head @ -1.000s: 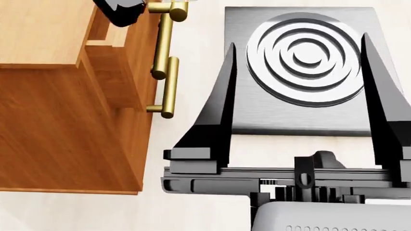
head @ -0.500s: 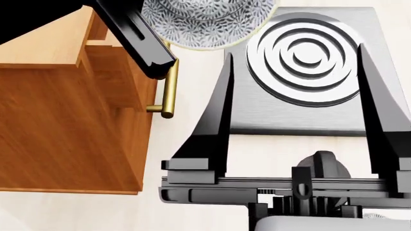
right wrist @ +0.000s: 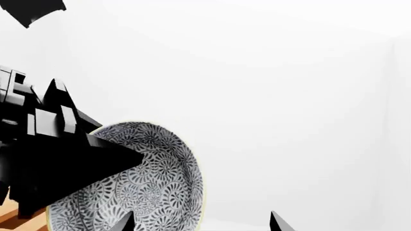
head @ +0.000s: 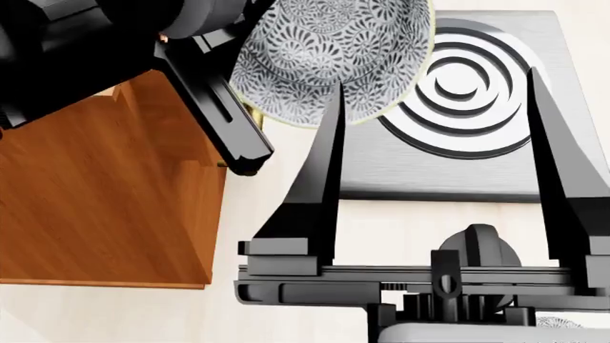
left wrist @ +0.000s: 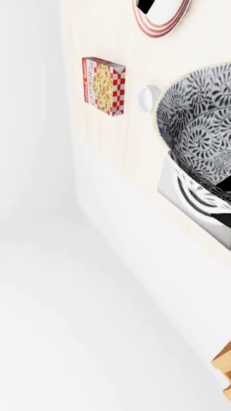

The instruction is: Pick the akita bowl on the wooden cabinet and place it on the plate.

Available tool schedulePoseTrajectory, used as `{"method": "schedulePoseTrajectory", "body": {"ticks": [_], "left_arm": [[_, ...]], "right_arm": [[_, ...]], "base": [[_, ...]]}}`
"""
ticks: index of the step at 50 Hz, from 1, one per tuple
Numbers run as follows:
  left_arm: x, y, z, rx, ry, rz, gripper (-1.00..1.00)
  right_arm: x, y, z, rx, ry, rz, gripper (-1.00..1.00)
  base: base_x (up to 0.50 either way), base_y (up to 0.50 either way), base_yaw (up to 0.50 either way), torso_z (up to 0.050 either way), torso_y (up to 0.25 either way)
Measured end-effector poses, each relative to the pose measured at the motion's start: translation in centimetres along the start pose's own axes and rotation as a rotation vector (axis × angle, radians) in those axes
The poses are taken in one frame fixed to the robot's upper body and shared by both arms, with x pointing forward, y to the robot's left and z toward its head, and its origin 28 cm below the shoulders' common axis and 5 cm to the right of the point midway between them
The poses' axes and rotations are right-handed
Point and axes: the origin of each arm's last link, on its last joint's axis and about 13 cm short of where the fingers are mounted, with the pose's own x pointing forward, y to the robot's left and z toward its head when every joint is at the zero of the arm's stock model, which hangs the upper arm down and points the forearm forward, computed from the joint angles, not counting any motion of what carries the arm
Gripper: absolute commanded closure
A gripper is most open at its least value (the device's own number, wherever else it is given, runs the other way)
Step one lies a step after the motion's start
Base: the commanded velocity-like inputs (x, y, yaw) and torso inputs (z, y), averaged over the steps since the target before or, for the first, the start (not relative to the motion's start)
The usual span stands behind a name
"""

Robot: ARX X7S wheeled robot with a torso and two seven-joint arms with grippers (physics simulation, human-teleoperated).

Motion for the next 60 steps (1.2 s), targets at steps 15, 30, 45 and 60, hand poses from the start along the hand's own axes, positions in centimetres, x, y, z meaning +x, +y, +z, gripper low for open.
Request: {"method": "schedulePoseTrajectory", "body": {"ticks": [15, 30, 45, 60], "left_arm": [[-0.5, -0.4, -0.5, -0.005, -0.008, -0.042, 1.00], [-1.3, -0.8, -1.1, -0.012, -0.010, -0.076, 1.00], [-1.6, -1.0, -1.4, -0.020, -0.014, -0.090, 1.00], [-1.9, -1.0, -1.2, -0.025, -0.024, -0.095, 1.00]], "right_arm": [[0.0, 0.0, -0.1, 0.000, 0.002, -0.002, -1.00], [0.0, 0.0, -0.2, 0.001, 0.007, -0.001, -1.00], [0.1, 0.1, -0.4, 0.028, 0.032, 0.007, -1.00], [0.3, 0.1, -0.8, 0.036, 0.074, 0.013, -1.00]], "base": [[0.00, 0.00, 0.00, 0.000, 0.001], [0.00, 0.00, 0.00, 0.000, 0.000], [0.00, 0.00, 0.00, 0.000, 0.001], [0.00, 0.00, 0.00, 0.000, 0.001]]}}
